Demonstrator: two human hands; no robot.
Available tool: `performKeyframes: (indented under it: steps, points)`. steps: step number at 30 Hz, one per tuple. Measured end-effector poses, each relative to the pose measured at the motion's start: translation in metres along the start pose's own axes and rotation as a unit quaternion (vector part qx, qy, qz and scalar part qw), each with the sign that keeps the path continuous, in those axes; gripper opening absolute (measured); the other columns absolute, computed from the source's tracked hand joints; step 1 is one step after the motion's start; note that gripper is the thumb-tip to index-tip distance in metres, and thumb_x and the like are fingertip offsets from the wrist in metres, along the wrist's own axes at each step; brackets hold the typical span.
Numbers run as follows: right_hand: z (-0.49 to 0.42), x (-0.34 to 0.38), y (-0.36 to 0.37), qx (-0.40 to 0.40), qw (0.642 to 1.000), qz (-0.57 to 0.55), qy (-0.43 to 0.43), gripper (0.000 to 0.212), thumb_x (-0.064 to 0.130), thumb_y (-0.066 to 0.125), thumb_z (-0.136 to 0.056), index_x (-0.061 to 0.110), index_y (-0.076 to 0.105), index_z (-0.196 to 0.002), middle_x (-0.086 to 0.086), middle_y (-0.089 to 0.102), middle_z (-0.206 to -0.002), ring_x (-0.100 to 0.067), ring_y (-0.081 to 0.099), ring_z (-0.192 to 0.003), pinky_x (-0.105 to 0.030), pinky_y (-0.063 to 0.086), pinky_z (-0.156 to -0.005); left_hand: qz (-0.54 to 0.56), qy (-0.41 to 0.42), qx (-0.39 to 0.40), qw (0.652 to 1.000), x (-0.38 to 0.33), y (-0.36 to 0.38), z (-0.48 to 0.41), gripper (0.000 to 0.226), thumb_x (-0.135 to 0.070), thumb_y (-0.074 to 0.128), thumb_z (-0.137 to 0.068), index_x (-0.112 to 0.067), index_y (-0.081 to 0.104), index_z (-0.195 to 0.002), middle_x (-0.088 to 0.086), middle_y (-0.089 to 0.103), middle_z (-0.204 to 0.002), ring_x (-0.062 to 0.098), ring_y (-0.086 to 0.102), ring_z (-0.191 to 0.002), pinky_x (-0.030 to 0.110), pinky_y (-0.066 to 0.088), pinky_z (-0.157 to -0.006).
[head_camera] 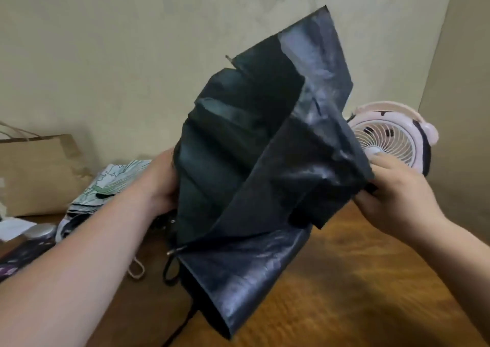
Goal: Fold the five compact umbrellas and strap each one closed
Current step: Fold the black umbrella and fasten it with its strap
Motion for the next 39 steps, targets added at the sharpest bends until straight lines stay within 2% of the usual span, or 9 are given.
performKeyframes:
  steps: [4, 9, 11, 18, 22, 26, 29, 33, 39]
  points:
    - [-0.005, -0.014, 0.010, 0.023, 0.998, 0.002, 0.052, 0.013, 0.027, 0.064, -0.094, 0.017, 0.073, -0.093, 0.010, 0.050, -0.078, -0.029, 0.057, -0.073, -0.033, 0.044, -0.059, -0.055, 0.022, -0.105, 0.993, 0.031, -0.052, 0.015, 0.011, -0.013, 0.061, -0.097, -0.013, 0.069, -0.105, 0.017, 0.073, -0.106, 0.032, 0.070, -0.099, 0.038, 0.052, -0.075]
    - [-0.002, -0.021, 0.028, 0.061, 0.994, 0.012, 0.089, 0.030, 0.037, 0.063, -0.089, 0.015, 0.078, -0.102, -0.001, 0.064, -0.083, -0.030, 0.061, -0.079, -0.044, 0.053, -0.062, 0.092, -0.139, 0.133, 0.977, 0.116, -0.003, 0.097, 0.039, -0.033, 0.042, -0.098, -0.025, 0.077, -0.114, 0.004, 0.076, -0.118, 0.028, 0.071, -0.112, 0.059, 0.049, -0.101]
    - [-0.003, -0.017, 0.036, 0.083, 0.992, 0.013, 0.096, 0.030, 0.035, 0.063, -0.088, 0.015, 0.078, -0.103, -0.001, 0.066, -0.084, -0.029, 0.062, -0.082, -0.042, 0.053, -0.064, 0.078, -0.146, 0.130, 0.978, 0.132, 0.000, 0.106, 0.034, -0.028, 0.039, -0.104, -0.028, 0.068, -0.122, -0.001, 0.076, -0.118, 0.021, 0.073, -0.109, 0.064, 0.048, -0.101]
    - [0.009, -0.035, 0.047, 0.117, 0.975, -0.053, 0.181, 0.024, 0.039, 0.071, -0.087, 0.023, 0.080, -0.102, 0.005, 0.072, -0.081, -0.022, 0.068, -0.076, -0.042, 0.056, -0.070, 0.010, -0.118, -0.095, 0.988, 0.132, -0.058, 0.094, 0.047, -0.002, 0.080, -0.084, -0.015, 0.055, -0.121, 0.012, 0.061, -0.124, 0.032, 0.070, -0.104, 0.053, 0.063, -0.076]
    - [0.016, -0.049, 0.056, 0.175, 0.940, -0.104, 0.275, 0.011, 0.035, 0.077, -0.087, 0.027, 0.078, -0.094, 0.004, 0.069, -0.067, -0.019, 0.067, -0.069, -0.039, 0.054, -0.071, -0.039, -0.183, 0.024, 0.982, 0.131, -0.028, 0.106, 0.072, -0.035, 0.093, -0.059, -0.006, 0.060, -0.116, 0.012, 0.066, -0.122, 0.026, 0.069, -0.105, 0.047, 0.063, -0.068]
    - [0.018, -0.045, 0.053, 0.232, 0.918, -0.115, 0.302, 0.006, 0.034, 0.078, -0.087, 0.037, 0.075, -0.082, 0.003, 0.068, -0.059, -0.021, 0.067, -0.063, -0.037, 0.055, -0.067, -0.299, 0.002, -0.059, 0.952, 0.068, -0.037, 0.105, 0.079, -0.082, 0.083, -0.040, -0.035, 0.055, -0.097, -0.007, 0.064, -0.107, 0.009, 0.064, -0.095, 0.039, 0.057, -0.077]
    - [0.023, -0.041, 0.053, 0.254, 0.905, -0.123, 0.319, 0.011, 0.031, 0.079, -0.087, 0.033, 0.076, -0.078, -0.003, 0.072, -0.065, -0.025, 0.069, -0.061, -0.041, 0.059, -0.067, -0.255, 0.051, -0.032, 0.965, 0.046, -0.032, 0.099, 0.076, -0.090, 0.071, -0.046, -0.020, 0.060, -0.074, -0.005, 0.063, -0.067, 0.010, 0.059, -0.064, 0.048, 0.059, -0.076]
    - [0.034, -0.032, 0.062, 0.300, 0.872, -0.159, 0.353, 0.014, 0.031, 0.076, -0.090, 0.022, 0.077, -0.079, -0.010, 0.072, -0.064, -0.021, 0.067, -0.052, -0.025, 0.053, -0.050, -0.303, 0.212, -0.096, 0.924, 0.006, -0.033, 0.110, 0.069, -0.087, 0.054, -0.071, -0.019, 0.066, -0.064, -0.003, 0.062, -0.072, 0.006, 0.057, -0.068, 0.014, 0.039, -0.066]
    - [0.071, 0.001, 0.095, 0.394, 0.784, -0.259, 0.404, 0.024, 0.021, 0.071, -0.095, 0.011, 0.072, -0.073, -0.010, 0.062, -0.059, -0.024, 0.061, -0.050, -0.032, 0.054, -0.052, -0.120, 0.062, -0.001, 0.991, 0.059, -0.016, 0.090, 0.074, -0.067, 0.034, -0.095, -0.012, 0.075, -0.066, 0.013, 0.075, -0.073, 0.030, 0.074, -0.071, 0.044, 0.060, -0.070]
Point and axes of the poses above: each hand's wrist, its own z-axis away from the middle knuckle, its own y-axis out of the palm, x = y × z, the point moved 10 cm from there along -z, towards the middle knuckle
